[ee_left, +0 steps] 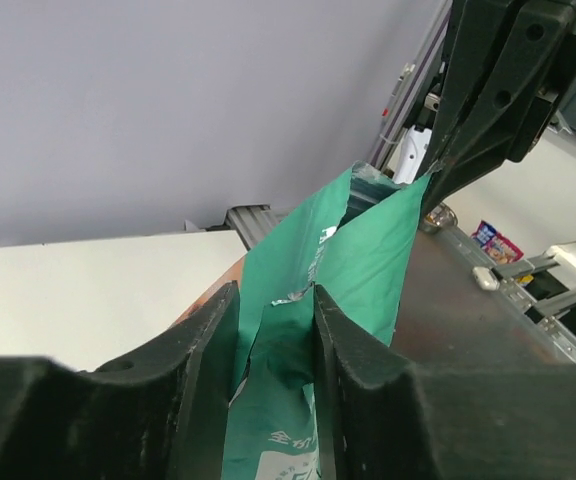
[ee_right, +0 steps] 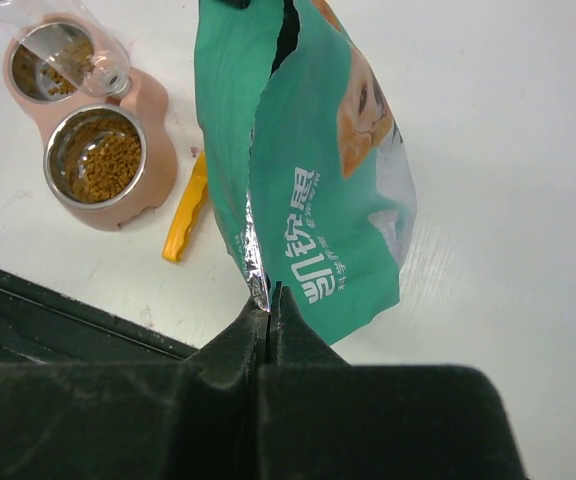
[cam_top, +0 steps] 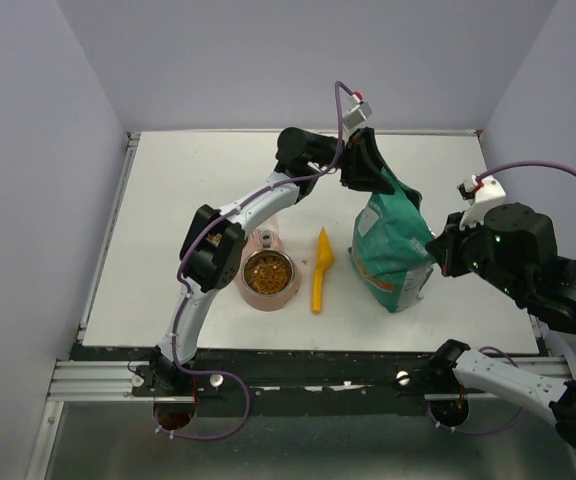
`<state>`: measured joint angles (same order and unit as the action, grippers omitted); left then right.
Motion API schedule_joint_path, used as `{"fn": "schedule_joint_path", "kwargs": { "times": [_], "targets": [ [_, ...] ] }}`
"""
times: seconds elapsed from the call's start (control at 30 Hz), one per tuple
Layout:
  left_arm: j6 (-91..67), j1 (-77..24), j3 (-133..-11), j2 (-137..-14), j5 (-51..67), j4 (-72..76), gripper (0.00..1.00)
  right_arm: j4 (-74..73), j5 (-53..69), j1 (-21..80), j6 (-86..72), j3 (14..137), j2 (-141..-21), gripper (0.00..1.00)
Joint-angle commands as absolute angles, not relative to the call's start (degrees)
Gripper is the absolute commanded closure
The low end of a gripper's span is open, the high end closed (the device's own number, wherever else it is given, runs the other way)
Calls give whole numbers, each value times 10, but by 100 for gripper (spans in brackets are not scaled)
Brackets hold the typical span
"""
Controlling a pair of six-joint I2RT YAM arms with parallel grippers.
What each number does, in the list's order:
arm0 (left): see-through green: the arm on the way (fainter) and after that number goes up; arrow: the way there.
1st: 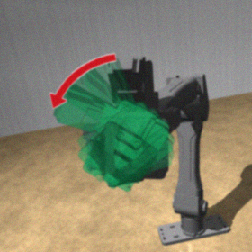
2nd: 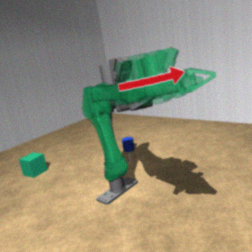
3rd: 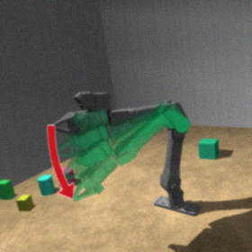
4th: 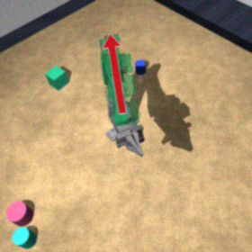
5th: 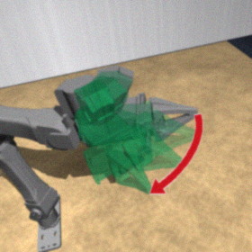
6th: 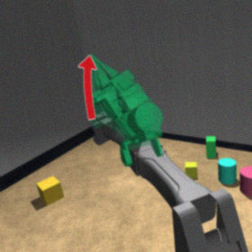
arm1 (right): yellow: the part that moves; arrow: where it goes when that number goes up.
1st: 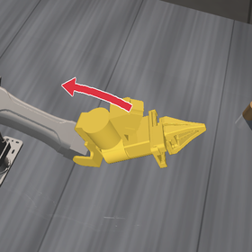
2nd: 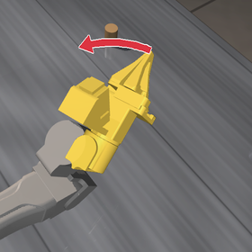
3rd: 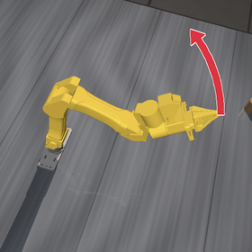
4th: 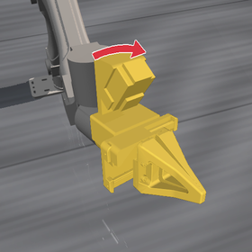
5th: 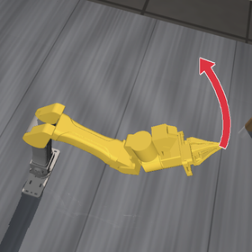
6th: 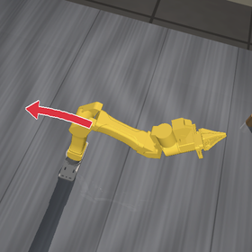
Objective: Serve the pet food
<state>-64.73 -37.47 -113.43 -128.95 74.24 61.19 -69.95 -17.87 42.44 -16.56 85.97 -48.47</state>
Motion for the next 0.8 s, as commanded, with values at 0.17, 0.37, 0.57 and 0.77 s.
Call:
{"fn": "schedule_joint_path", "kwargs": {
  "times": [0.17,0.37,0.57,0.77],
  "targets": [
    [-765,-366,-1151,-1288,756,729,37,-722,-185,427,-164,876,-467,100],
    [-886,-357,-1158,-1317,768,836,41,-714,-180,427,-158,867,-466,100],
    [-853,-363,-1157,-1319,783,802,49,-713,-175,427,-154,866,-474,100],
    [-845,-363,-1159,-1327,783,795,77,-712,-183,427,-154,867,-473,100]
  ]
}}
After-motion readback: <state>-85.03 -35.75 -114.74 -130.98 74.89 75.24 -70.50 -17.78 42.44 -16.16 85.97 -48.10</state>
